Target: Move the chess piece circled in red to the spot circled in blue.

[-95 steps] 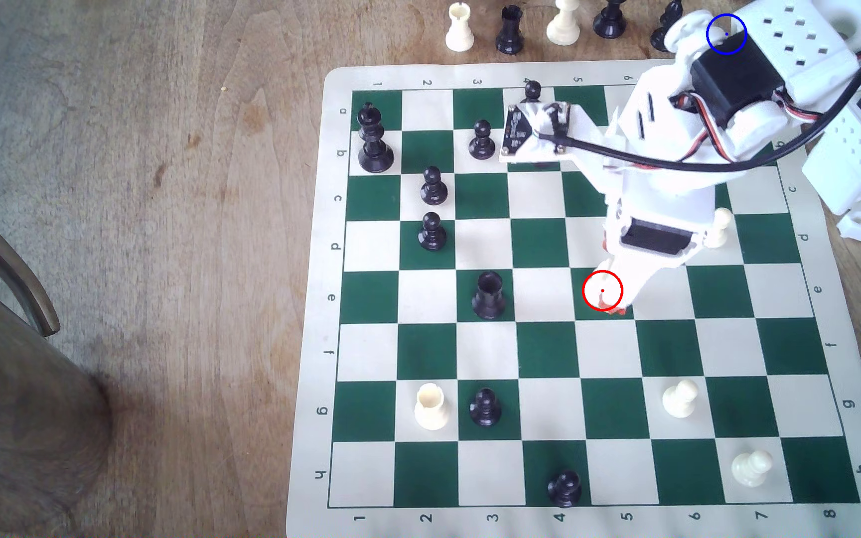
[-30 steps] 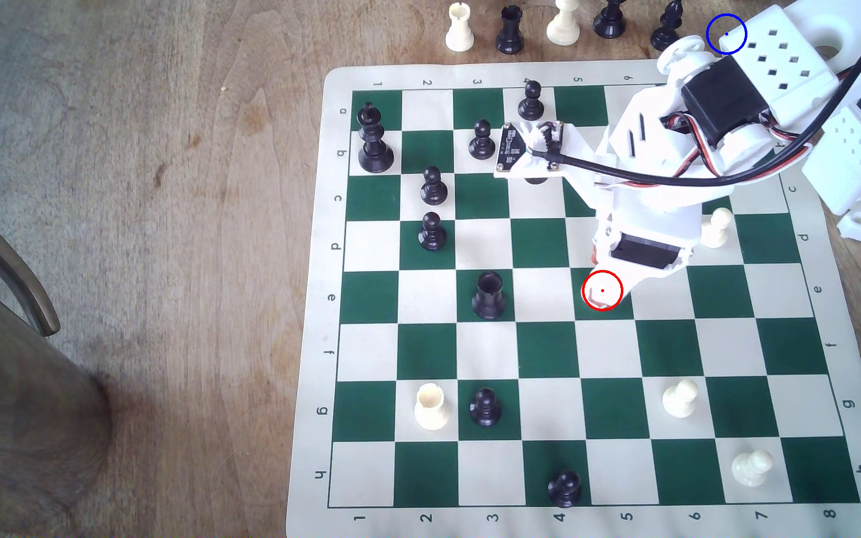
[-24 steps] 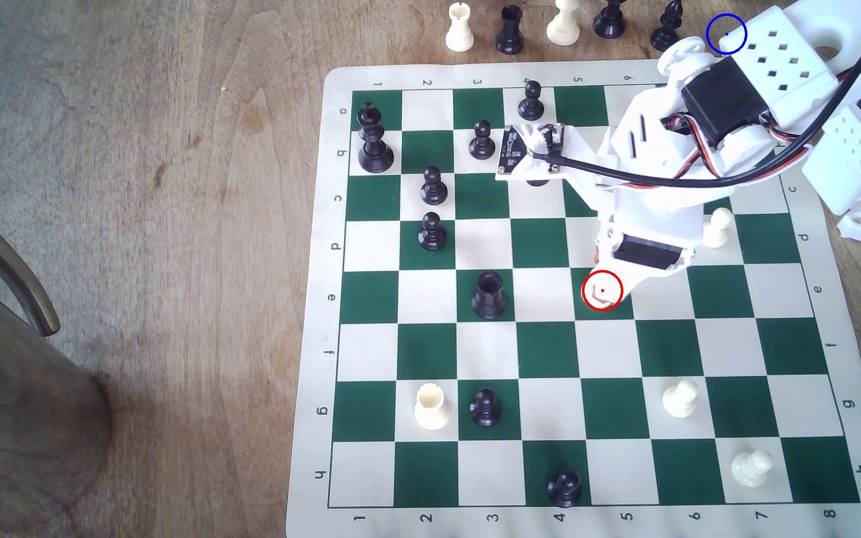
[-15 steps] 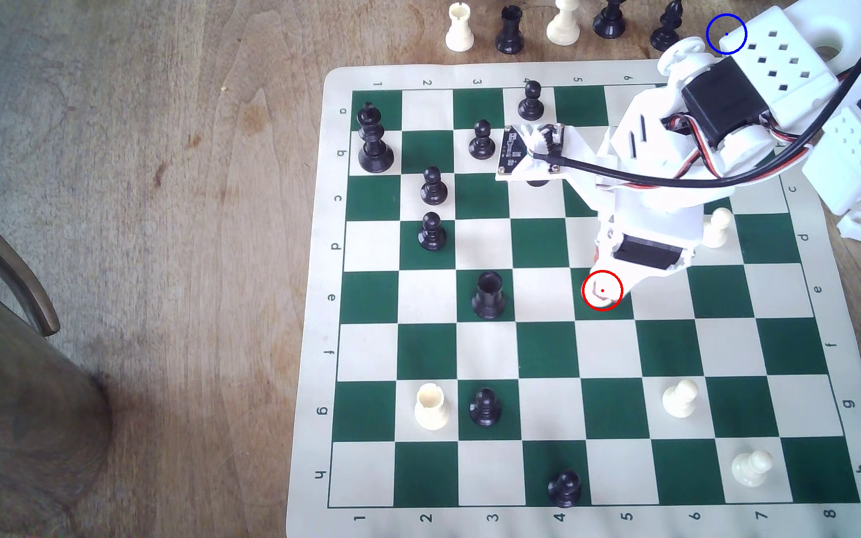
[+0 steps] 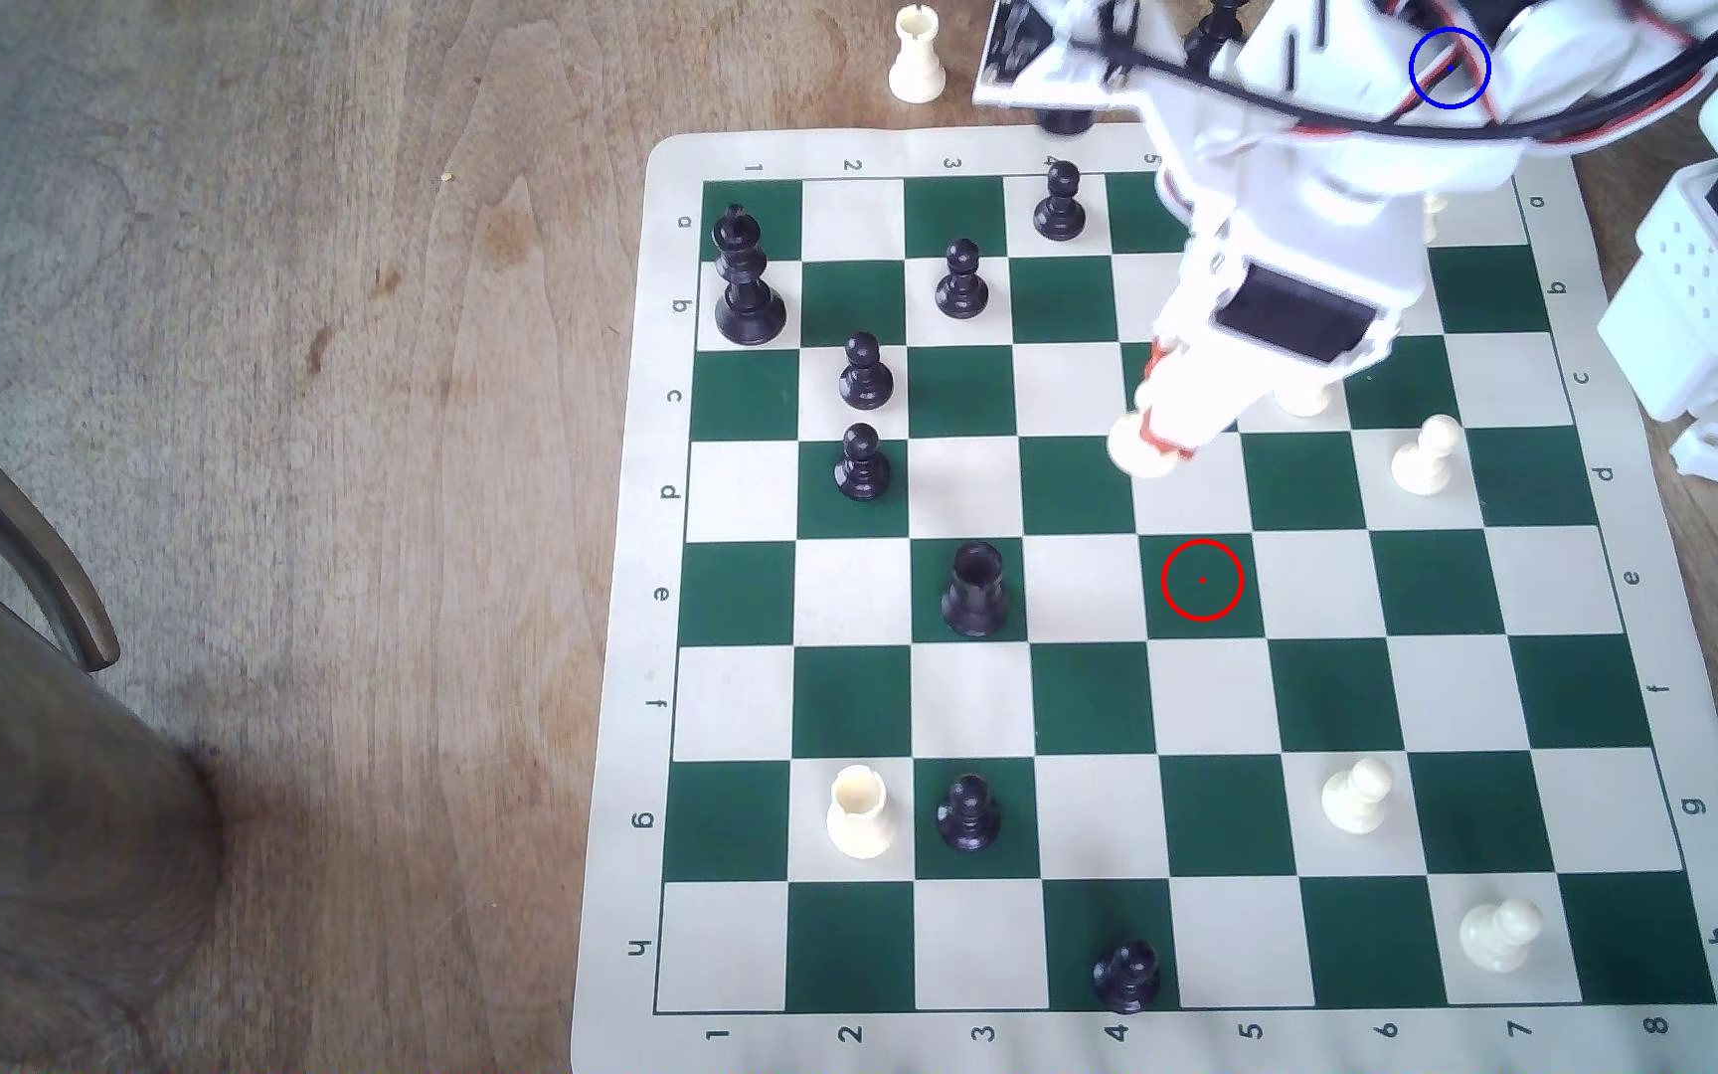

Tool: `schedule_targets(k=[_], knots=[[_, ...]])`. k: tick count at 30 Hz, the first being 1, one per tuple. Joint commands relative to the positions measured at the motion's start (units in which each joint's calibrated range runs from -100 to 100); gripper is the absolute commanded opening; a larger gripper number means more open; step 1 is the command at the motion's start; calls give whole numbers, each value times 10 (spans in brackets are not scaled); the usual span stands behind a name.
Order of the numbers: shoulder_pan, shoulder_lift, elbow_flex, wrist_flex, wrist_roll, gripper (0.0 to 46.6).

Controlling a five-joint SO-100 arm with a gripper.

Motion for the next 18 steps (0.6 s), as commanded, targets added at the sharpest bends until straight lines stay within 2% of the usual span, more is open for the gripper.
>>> schedule_targets(k=[1,4,12,13,18], knots=[[32,-71,-52,36,6,2],[64,-101,-47,63,14,2],[199,-230,42,125,52,2],[232,-245,61,129,59,2],[309,-246,81,154,76,2]])
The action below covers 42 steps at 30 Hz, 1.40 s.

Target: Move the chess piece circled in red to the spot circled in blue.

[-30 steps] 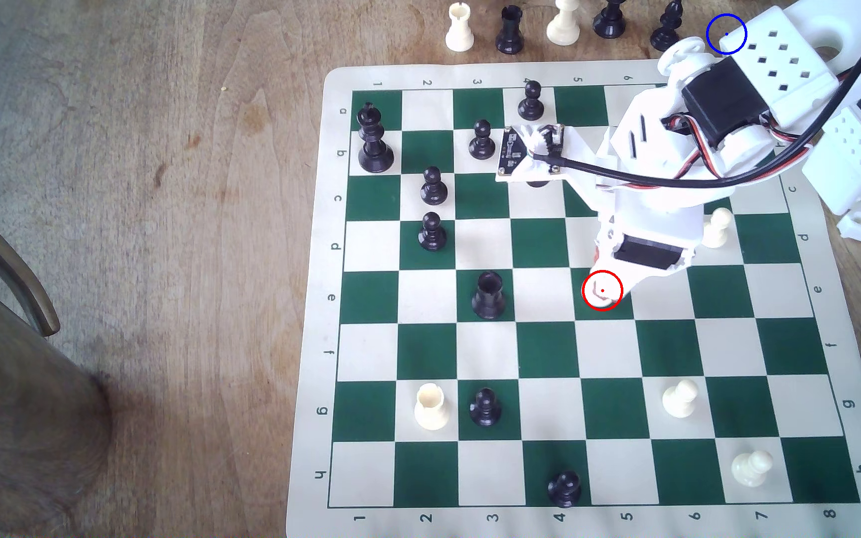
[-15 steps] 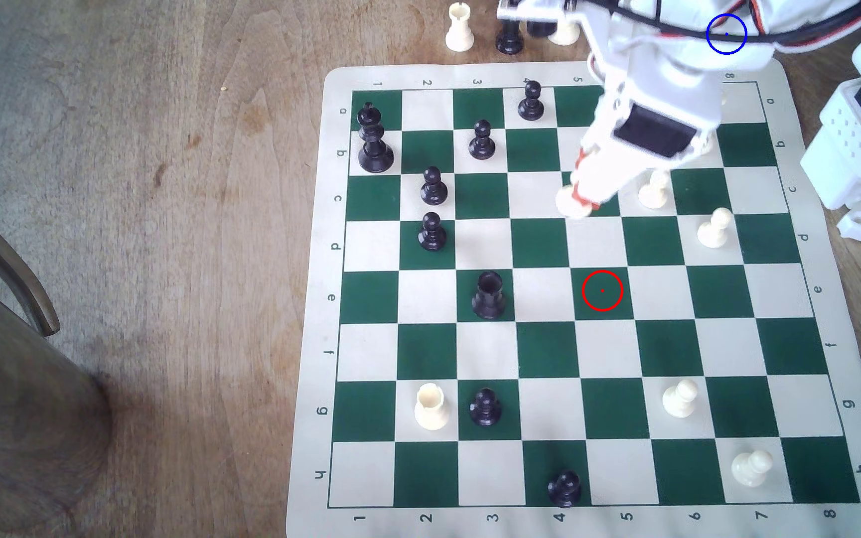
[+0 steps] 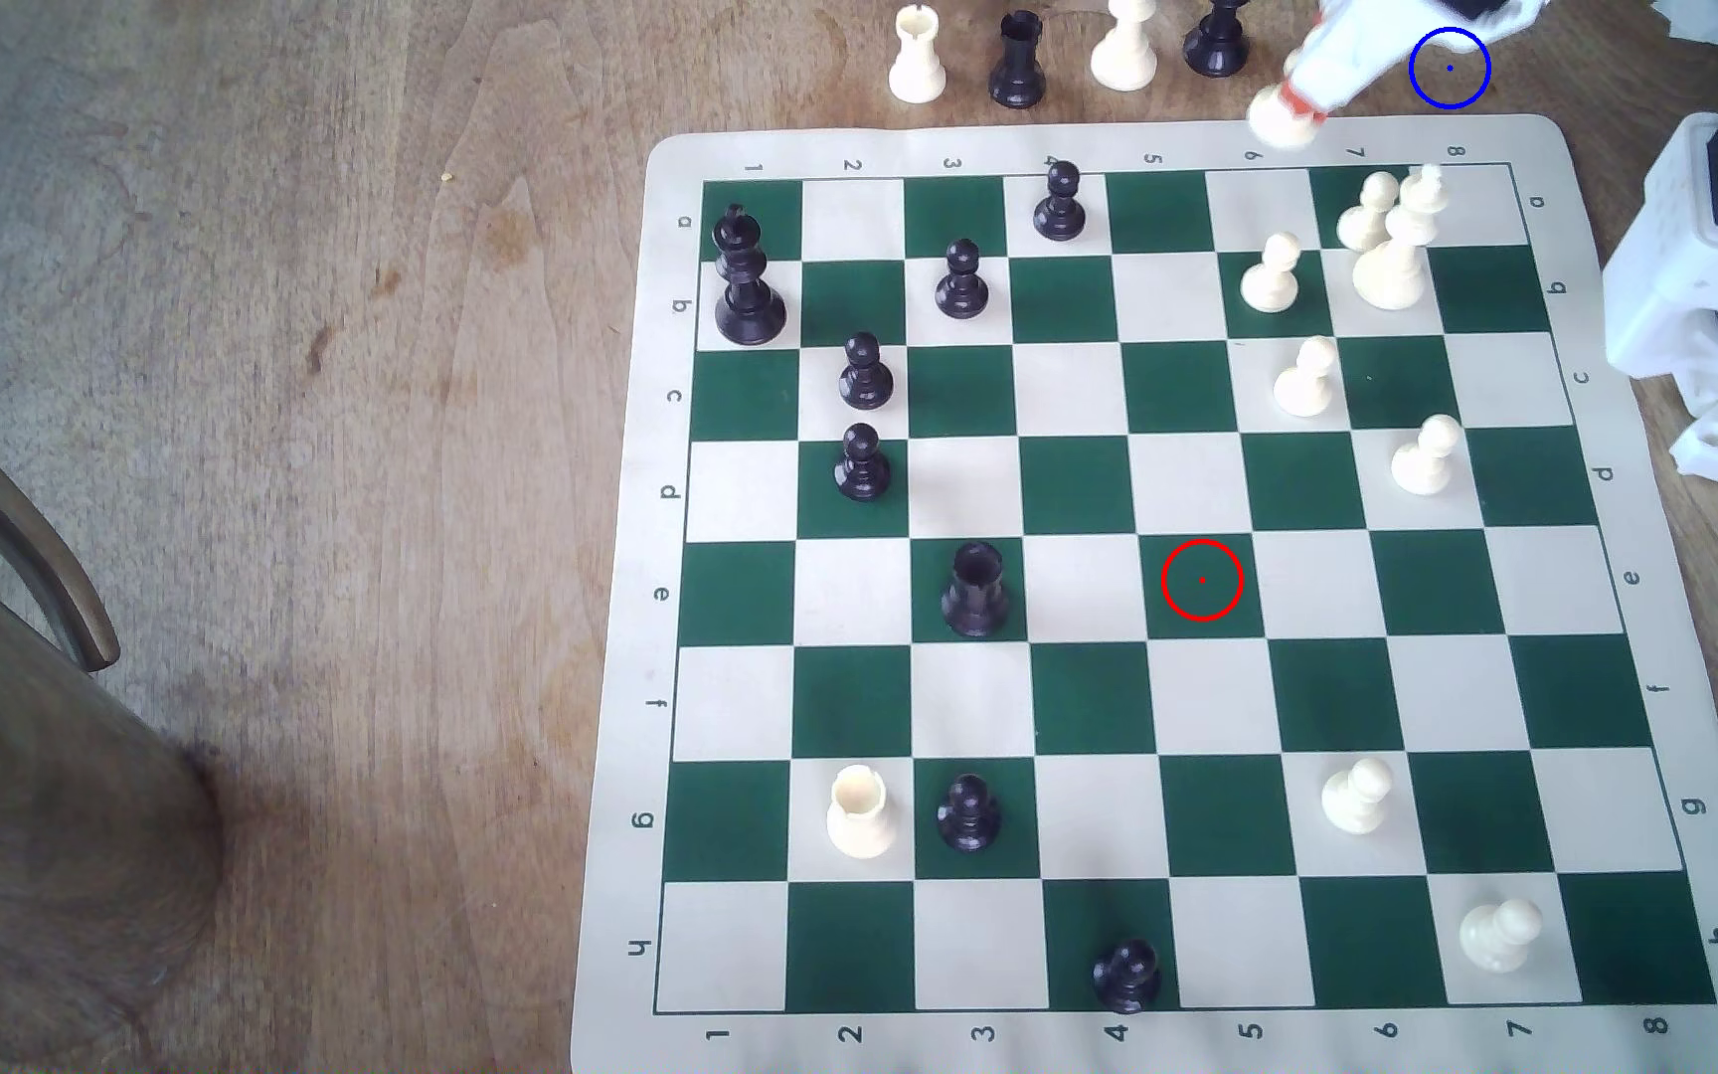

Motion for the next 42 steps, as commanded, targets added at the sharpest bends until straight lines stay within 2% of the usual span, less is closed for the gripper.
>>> schedule_targets(k=[1,8,15,26,31,42], knots=[[59,-25,9,13,14,2],[128,-39,69,-11,32,2],[247,-30,117,-57,66,2],[342,-25,156,-64,96,2],[367,3,172,-95,101,2],[363,110,228,-192,99,2]])
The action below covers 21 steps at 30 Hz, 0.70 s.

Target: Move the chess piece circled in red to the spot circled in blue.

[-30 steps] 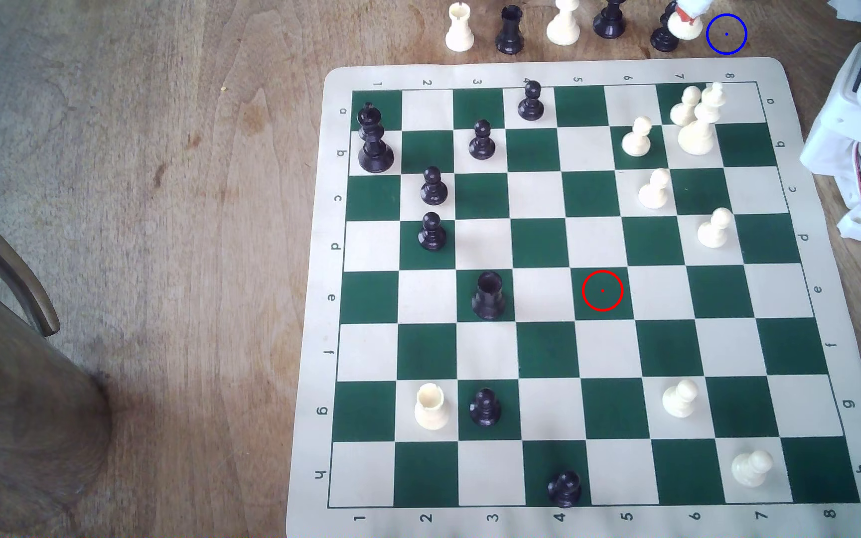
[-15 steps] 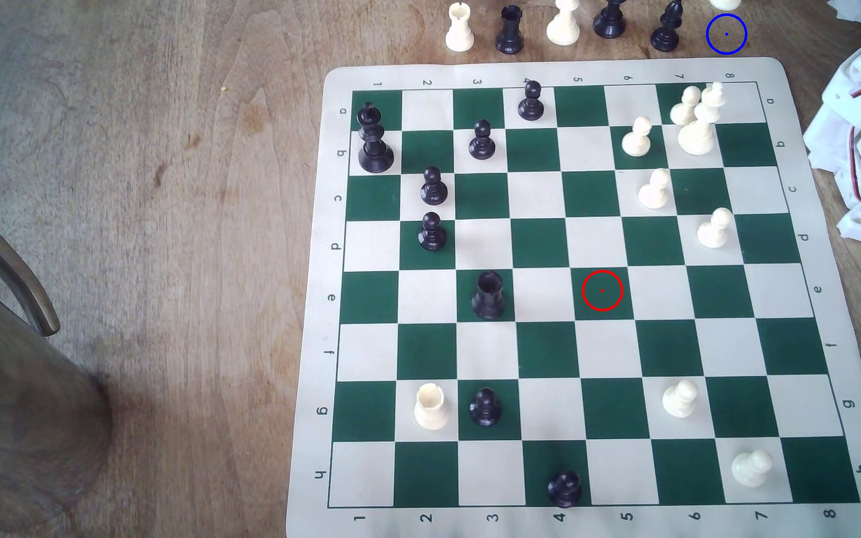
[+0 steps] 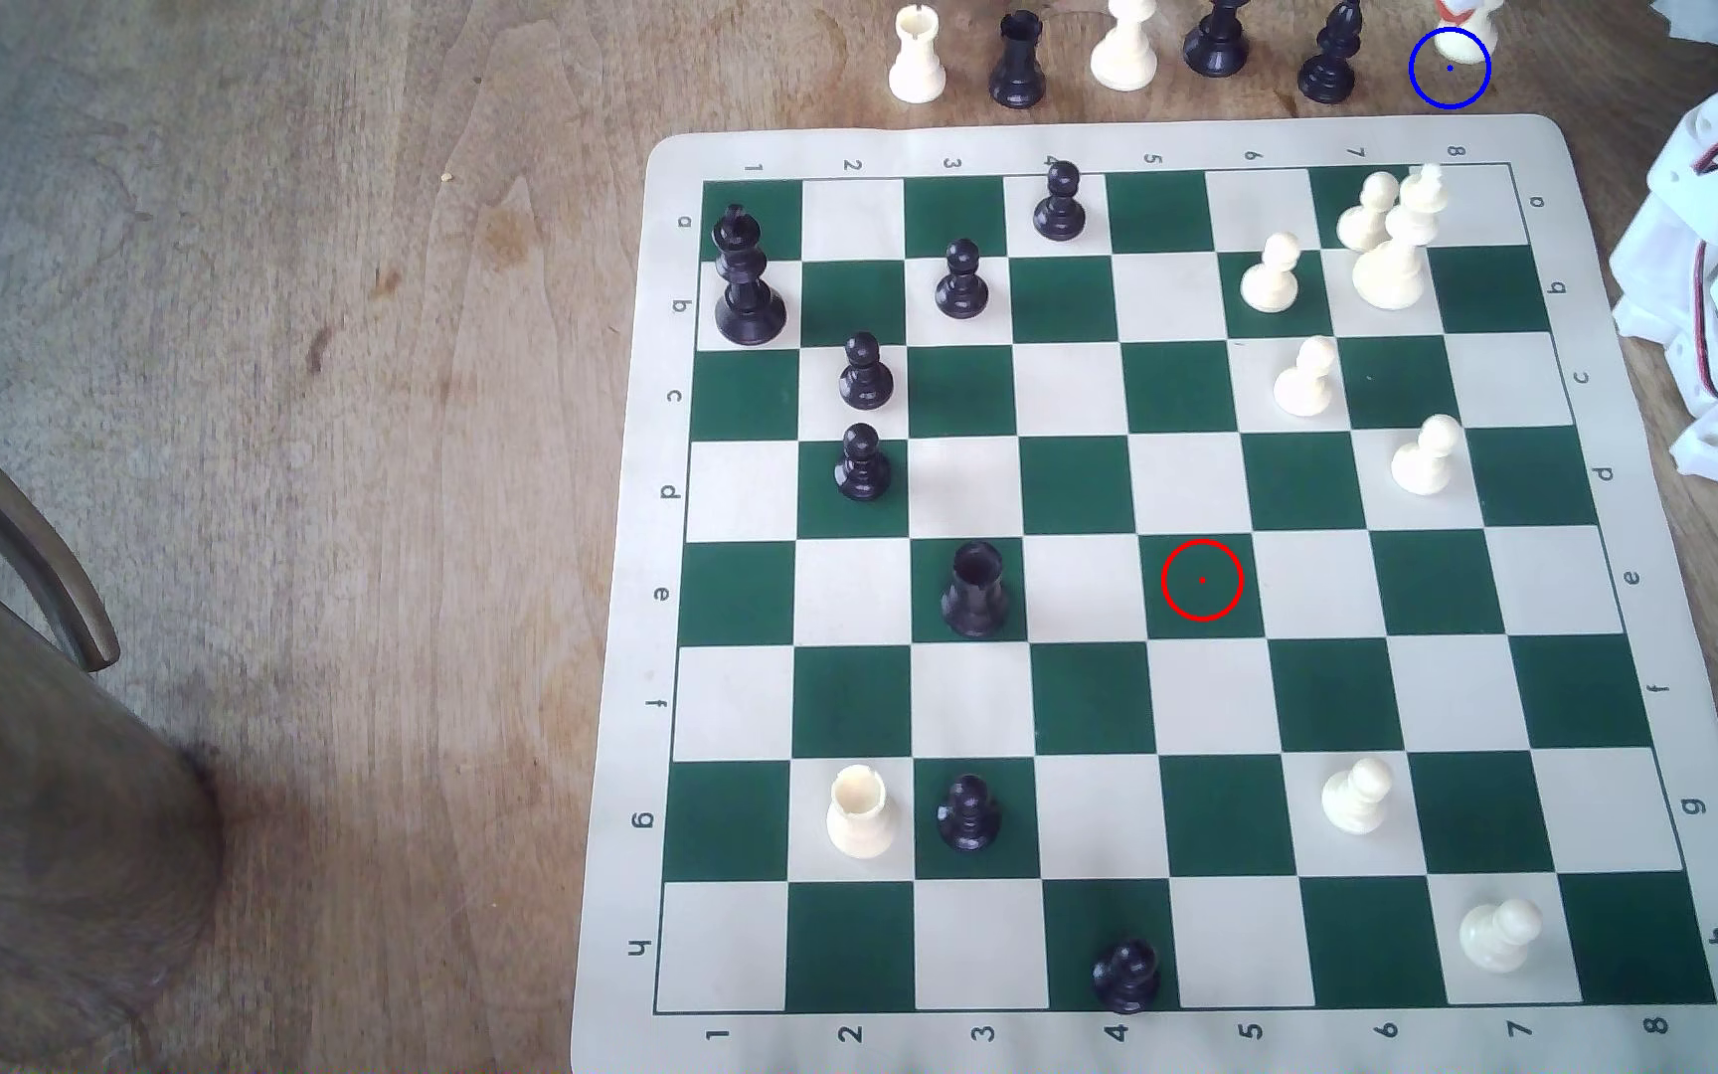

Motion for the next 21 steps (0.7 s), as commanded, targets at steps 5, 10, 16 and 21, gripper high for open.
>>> schedule_targets(k=[5,10,16,21], knots=[[-1,49,7,-68,3,2],[3,72,10,-89,7,2],[13,87,8,-102,18,2],[25,90,14,-112,25,2]])
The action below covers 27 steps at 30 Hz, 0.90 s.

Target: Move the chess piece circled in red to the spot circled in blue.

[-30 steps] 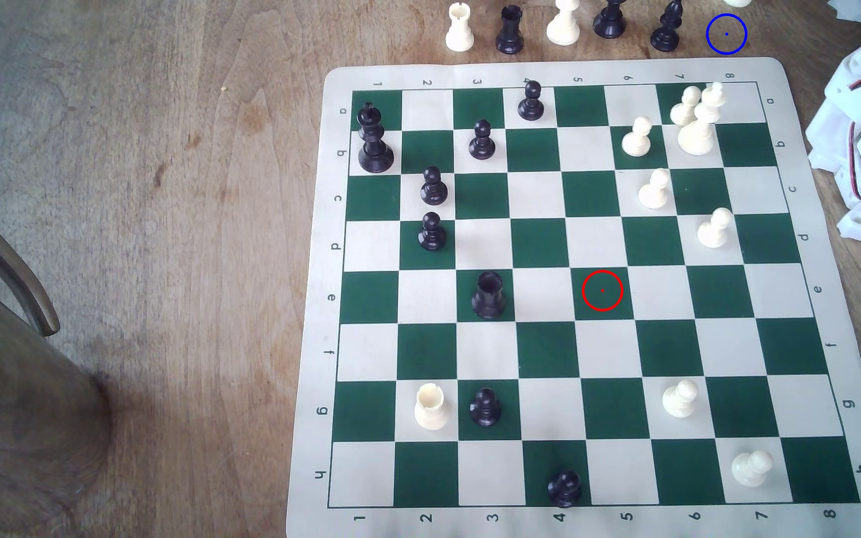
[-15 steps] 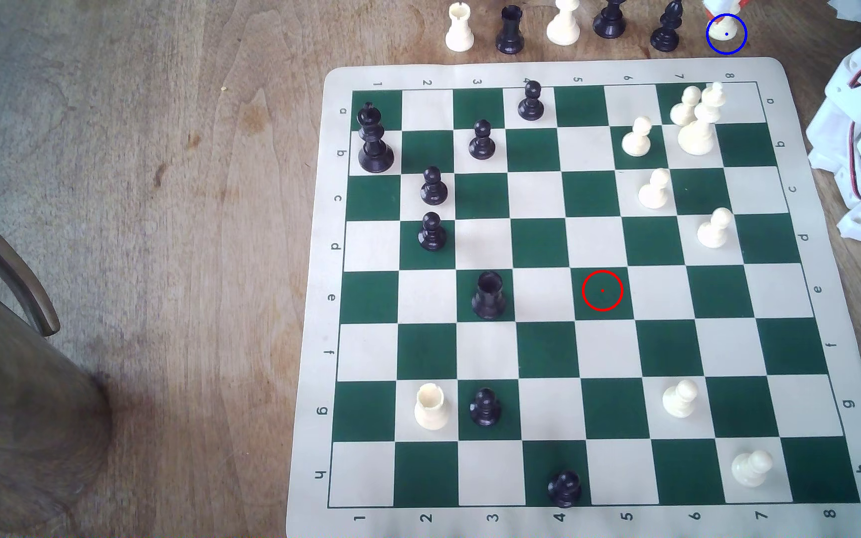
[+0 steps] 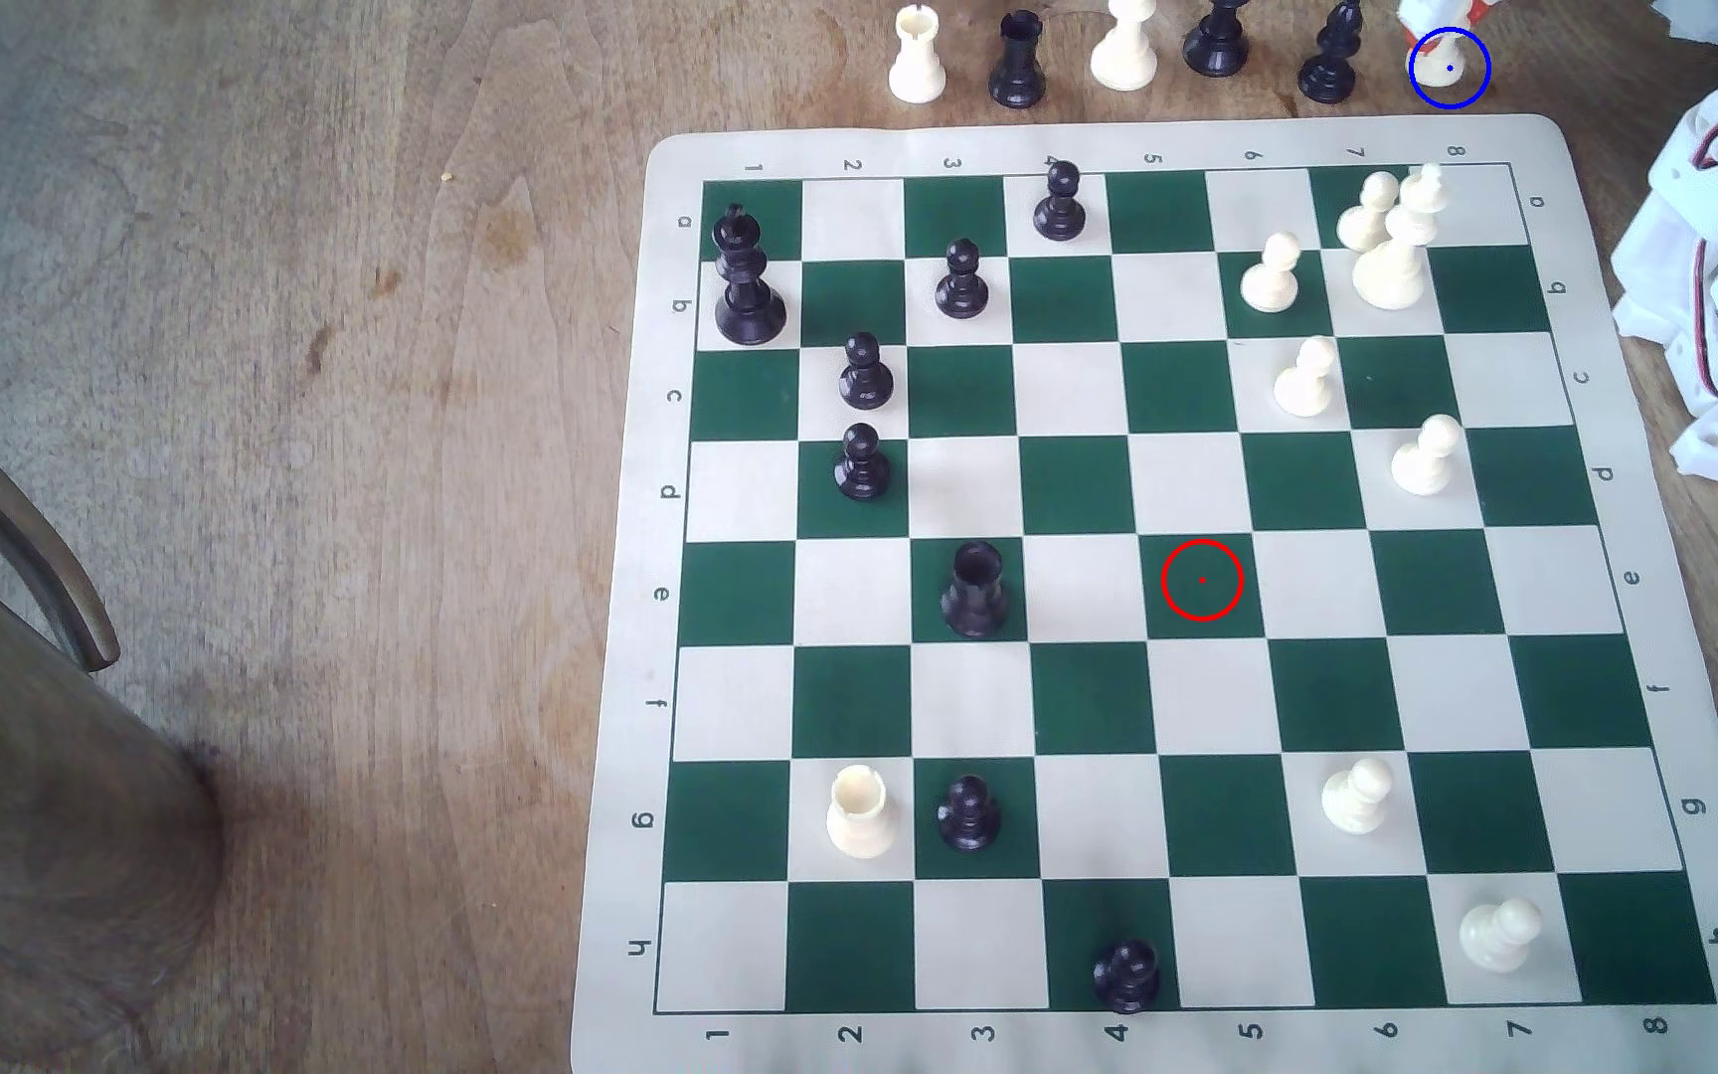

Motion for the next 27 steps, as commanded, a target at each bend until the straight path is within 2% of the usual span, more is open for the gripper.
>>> schedule_targets(k=[1,15,17,19,21,27], knots=[[11,0,-5,-8,5,2],[7,11,2,-5,12,2],[9,11,2,-9,12,106],[10,10,3,-9,13,153],[13,7,4,-9,16,184],[14,-18,1,-13,20,231]])
